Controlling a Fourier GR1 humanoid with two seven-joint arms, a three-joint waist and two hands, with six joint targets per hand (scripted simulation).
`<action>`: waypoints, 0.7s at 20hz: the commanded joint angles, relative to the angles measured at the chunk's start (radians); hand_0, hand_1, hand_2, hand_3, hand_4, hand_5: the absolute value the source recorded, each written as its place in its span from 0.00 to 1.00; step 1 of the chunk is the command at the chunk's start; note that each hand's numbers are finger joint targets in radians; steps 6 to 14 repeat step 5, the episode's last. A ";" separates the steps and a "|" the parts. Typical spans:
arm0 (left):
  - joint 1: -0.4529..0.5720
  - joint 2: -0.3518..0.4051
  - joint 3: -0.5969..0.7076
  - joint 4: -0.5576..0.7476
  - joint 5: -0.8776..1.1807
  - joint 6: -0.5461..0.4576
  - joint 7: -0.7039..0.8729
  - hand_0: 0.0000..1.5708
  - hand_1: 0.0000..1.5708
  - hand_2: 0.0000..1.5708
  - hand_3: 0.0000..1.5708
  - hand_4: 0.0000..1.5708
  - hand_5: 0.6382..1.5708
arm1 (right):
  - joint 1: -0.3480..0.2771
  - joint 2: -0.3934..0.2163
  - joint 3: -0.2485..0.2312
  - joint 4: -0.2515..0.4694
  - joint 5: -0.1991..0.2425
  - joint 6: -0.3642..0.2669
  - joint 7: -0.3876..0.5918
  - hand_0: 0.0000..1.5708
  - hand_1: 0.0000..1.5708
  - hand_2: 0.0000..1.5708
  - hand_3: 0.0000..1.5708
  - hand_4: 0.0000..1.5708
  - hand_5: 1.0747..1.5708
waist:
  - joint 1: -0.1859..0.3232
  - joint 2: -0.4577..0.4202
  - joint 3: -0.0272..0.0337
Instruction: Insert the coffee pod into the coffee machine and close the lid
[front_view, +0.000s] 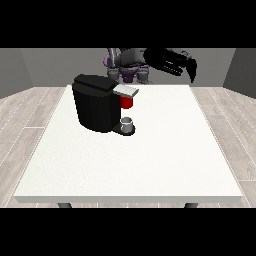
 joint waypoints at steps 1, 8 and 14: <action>0.019 -0.014 -0.008 0.024 -0.010 0.035 0.006 0.00 0.00 0.00 0.00 0.17 1.00 | 0.019 0.134 0.109 -0.078 -0.010 -0.009 -0.148 0.00 0.00 0.00 0.00 0.14 1.00 | -0.061 -0.021 -0.0126; 0.122 0.035 0.066 0.037 0.012 0.031 -0.048 0.00 0.00 0.00 0.00 0.17 1.00 | 0.163 0.264 0.212 -0.119 0.009 -0.038 -0.215 0.00 0.00 0.00 0.00 0.17 1.00 | -0.146 -0.106 -0.0133; 0.122 0.035 0.066 0.037 0.012 0.031 -0.048 0.00 0.00 0.00 0.00 0.17 1.00 | 0.163 0.264 0.212 -0.119 0.009 -0.038 -0.215 0.00 0.00 0.00 0.00 0.17 1.00 | -0.146 -0.106 -0.0133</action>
